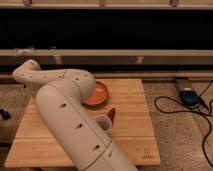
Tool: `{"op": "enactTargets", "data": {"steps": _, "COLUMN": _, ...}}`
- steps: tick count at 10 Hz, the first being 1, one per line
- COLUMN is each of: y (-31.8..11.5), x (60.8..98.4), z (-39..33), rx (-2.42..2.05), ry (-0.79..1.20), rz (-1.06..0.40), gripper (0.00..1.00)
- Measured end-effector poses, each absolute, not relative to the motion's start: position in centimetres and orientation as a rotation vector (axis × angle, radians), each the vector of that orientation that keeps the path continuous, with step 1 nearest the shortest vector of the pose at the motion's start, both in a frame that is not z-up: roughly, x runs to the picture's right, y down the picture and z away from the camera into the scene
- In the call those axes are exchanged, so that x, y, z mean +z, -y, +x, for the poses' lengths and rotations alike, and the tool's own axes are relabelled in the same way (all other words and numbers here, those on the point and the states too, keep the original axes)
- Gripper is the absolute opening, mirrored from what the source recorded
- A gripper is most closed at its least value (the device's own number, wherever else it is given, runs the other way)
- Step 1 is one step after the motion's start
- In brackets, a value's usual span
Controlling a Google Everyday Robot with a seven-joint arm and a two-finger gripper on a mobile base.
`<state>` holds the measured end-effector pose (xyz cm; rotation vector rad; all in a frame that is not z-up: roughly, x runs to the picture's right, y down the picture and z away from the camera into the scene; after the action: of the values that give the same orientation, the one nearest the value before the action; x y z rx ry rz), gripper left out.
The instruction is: Stand the bottle upright
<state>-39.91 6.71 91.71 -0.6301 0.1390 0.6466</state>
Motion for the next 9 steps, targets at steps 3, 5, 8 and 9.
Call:
{"op": "enactTargets", "data": {"steps": 3, "y": -7.3, "x": 91.4, "z": -38.8, "rx": 0.613, "ry": -0.170, "rz": -0.646, "gripper": 0.01}}
{"op": "enactTargets", "data": {"steps": 5, "y": -7.2, "x": 90.4, "z": -36.7, "rx": 0.607, "ry": -0.153, "rz": -0.646, "gripper": 0.00}}
{"op": "enactTargets", "data": {"steps": 8, "y": -7.5, "x": 89.4, "z": -32.9, "rx": 0.626, "ry": -0.137, "rz": -0.657, "gripper": 0.00}}
{"op": "enactTargets", "data": {"steps": 9, "y": -7.4, "x": 89.5, "z": -31.3, "rx": 0.645, "ry": -0.140, "rz": -0.654, "gripper": 0.00}}
